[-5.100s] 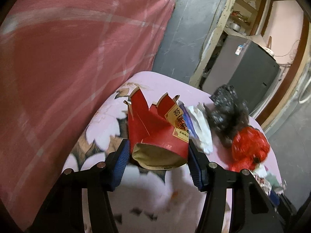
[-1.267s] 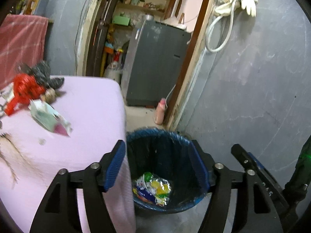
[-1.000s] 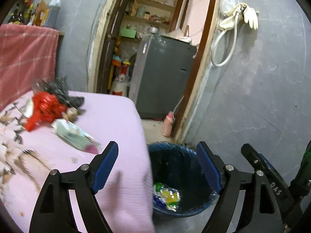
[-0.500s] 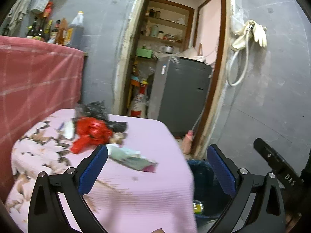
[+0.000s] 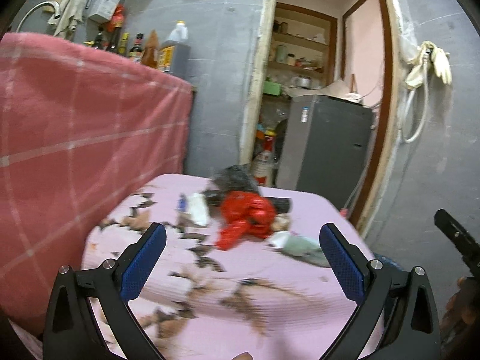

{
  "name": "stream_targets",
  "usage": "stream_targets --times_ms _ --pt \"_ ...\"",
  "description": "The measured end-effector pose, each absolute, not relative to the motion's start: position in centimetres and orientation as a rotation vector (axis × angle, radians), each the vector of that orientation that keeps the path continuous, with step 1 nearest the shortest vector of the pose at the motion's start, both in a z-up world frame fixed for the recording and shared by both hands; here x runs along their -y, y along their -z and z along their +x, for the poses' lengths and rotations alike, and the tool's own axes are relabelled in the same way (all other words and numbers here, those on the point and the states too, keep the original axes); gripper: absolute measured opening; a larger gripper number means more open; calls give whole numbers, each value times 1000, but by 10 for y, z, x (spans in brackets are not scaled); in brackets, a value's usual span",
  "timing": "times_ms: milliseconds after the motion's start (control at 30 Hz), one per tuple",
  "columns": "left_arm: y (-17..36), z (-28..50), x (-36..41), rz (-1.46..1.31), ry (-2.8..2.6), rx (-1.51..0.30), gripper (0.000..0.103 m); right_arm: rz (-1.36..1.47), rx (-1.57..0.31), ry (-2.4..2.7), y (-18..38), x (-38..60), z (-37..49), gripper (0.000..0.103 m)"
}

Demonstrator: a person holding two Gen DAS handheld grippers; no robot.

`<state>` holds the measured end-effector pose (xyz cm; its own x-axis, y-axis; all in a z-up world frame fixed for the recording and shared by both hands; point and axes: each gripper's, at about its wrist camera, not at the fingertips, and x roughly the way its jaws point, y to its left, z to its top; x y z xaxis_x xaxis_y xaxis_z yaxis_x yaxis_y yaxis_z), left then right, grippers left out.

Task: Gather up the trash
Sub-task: 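Move both open tools back over the table toward the tissue packet, then grasp the white tissue packet with the left tool while the right tool grasps the pale green wrapper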

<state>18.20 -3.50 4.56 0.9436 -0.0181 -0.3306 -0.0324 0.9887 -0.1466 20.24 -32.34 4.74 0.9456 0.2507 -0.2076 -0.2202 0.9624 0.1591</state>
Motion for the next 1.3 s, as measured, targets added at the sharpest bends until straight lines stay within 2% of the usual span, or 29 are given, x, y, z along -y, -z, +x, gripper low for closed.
stream_targets --times_ms 300,833,1033,1200,1267,1300 --pt "-25 198 -9 -135 -96 -407 100 96 -318 -326 -35 281 231 103" --pt "1 256 -47 -135 -119 -544 100 -46 -603 -454 7 219 300 103" --pt "2 275 -50 -144 -95 -593 100 -56 -666 -468 18 209 311 98" --pt "1 290 -51 -162 -69 -628 100 -52 -689 -490 23 204 315 85" --pt "0 295 -50 -159 -64 -646 100 -51 -695 -488 26 203 315 67" --pt "1 298 -50 -153 -61 -654 100 -51 -691 -483 26 203 315 64"
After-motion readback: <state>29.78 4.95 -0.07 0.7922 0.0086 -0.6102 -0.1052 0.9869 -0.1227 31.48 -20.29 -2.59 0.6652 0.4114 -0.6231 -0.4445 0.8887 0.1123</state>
